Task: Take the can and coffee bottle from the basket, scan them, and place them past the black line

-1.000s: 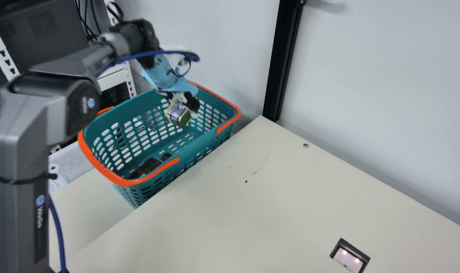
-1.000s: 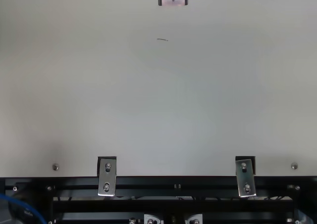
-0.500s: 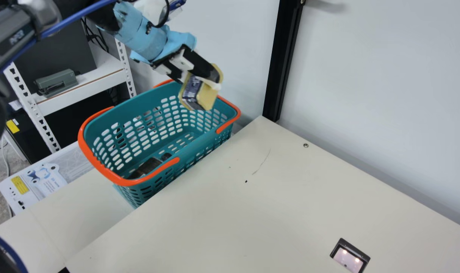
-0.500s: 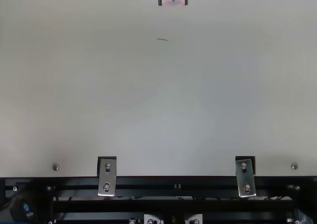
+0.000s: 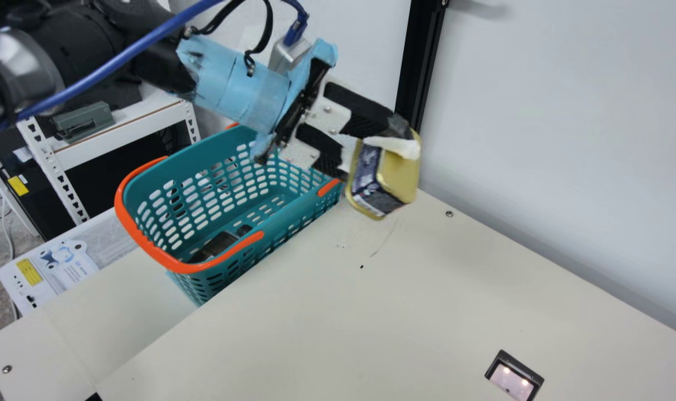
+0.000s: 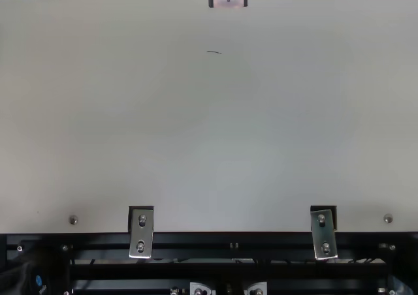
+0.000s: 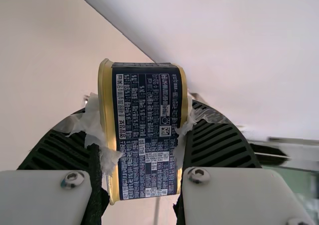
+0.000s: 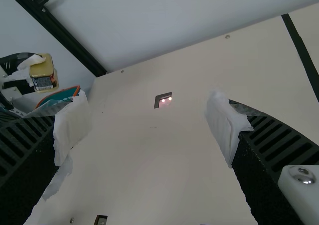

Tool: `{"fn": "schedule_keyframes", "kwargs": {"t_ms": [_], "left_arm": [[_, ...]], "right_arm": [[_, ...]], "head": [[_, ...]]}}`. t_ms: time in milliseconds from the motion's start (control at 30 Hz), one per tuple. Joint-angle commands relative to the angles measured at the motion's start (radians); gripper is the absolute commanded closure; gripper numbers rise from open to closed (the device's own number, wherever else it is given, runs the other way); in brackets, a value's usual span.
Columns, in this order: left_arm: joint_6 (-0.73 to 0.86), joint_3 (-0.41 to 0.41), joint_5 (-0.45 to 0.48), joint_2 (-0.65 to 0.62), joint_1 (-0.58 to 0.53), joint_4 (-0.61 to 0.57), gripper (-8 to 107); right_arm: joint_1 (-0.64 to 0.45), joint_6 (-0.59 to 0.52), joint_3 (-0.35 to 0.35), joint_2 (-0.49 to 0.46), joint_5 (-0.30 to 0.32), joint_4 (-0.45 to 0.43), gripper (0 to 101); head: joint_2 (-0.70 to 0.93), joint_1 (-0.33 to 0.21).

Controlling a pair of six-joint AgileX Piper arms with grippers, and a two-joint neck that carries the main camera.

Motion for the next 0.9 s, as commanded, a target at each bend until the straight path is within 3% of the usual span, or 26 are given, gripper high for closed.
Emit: {"fn": "schedule_keyframes", "kwargs": {"t_ms": [0, 333, 867], "left_arm": [[-0.065, 0.029, 0.002, -0.021, -0.031, -0.113, 89], [-0.280, 0.143, 0.002, -0.156, -0.091, -0.322, 89], [-0.523, 0.457, 0.002, -0.475, -0.090, -0.525, 89]], "right_arm": [[0.000, 0.000, 0.000, 0.000, 0.000, 0.000, 0], [0.000, 0.000, 0.000, 0.000, 0.000, 0.000, 0], [0.000, 0.000, 0.000, 0.000, 0.000, 0.000, 0]], "head": [[0.013, -0.031], [0.013, -0.031], [0.013, -0.031]]}}
